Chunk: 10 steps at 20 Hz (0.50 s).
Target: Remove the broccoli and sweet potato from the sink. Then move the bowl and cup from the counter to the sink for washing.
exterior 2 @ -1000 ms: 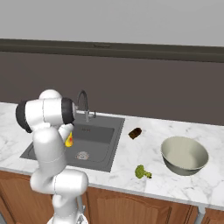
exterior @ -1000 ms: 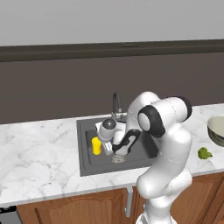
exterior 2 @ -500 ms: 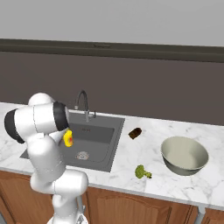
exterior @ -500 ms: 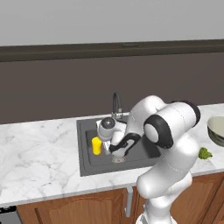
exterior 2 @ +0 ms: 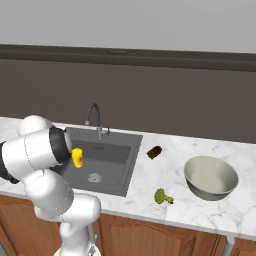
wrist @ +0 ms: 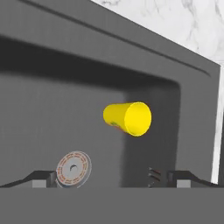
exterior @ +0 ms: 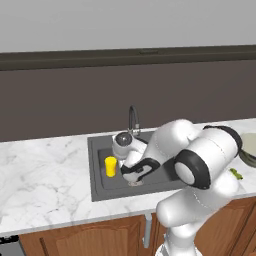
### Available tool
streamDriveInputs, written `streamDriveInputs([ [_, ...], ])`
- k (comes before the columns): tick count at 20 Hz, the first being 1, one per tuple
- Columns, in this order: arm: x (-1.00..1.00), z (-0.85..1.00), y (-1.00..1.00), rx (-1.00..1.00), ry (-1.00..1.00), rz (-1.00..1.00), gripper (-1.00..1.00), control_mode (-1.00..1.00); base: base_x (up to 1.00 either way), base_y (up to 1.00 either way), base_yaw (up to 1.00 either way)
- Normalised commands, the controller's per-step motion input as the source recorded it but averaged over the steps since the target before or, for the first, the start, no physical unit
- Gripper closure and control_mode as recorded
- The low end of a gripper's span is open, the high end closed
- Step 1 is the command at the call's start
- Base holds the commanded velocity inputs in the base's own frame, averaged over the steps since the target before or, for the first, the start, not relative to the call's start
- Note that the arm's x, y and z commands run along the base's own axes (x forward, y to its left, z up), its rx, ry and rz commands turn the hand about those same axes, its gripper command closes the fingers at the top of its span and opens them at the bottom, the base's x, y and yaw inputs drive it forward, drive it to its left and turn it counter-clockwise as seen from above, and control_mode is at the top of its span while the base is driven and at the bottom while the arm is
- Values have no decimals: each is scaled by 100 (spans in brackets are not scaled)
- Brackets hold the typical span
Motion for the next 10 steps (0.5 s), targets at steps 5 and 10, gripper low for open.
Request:
streamDriveInputs([
  [5,-15,36,-3,0,0,-8,-100,-100,0,0,0],
  [10,-15,34,-4,0,2,-9,-100,-100,0,0,0],
])
